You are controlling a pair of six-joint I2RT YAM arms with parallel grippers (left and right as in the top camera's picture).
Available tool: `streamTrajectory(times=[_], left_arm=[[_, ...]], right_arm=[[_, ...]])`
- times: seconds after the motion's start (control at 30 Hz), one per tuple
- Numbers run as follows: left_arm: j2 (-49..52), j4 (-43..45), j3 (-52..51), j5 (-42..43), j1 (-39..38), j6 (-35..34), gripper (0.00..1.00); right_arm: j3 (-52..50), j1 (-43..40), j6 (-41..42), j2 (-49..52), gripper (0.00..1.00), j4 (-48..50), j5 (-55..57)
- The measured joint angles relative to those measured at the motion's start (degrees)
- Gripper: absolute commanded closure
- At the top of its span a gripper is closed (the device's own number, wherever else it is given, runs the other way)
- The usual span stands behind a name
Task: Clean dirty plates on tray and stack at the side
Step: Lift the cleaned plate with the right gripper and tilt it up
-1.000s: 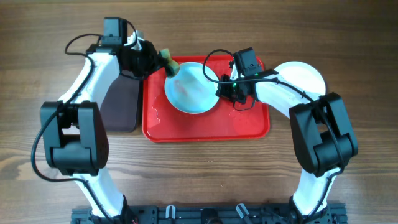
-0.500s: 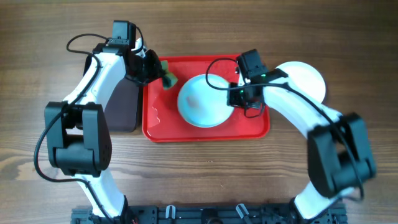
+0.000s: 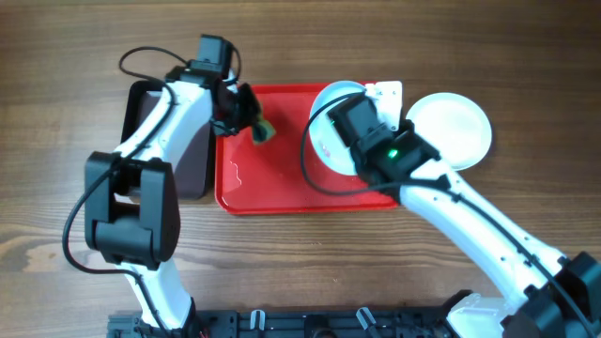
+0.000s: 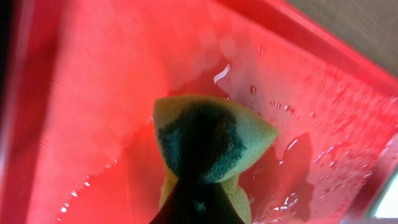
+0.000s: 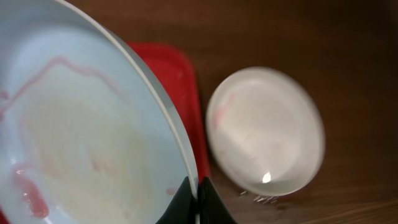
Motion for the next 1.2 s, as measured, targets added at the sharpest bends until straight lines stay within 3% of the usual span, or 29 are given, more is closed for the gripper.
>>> streamTrajectory(times=[0.53, 0.9, 1.2], left_arm=[[0.0, -0.5, 0.0, -6.6, -3.4, -1.7, 0.96], [0.0, -0.5, 0.0, -6.7, -3.4, -2.7, 0.96], [0.0, -0.4, 0.0, -6.7, -3.4, -2.8, 0.96]], right_arm=[[0.0, 15.3, -1.7, -0.5, 0.96, 0.7, 39.6], [0.0, 17.2, -5.3, -0.4, 0.96, 1.7, 44.4], [0.0, 17.2, -5.7, -0.5, 0.96, 3.1, 41.7]])
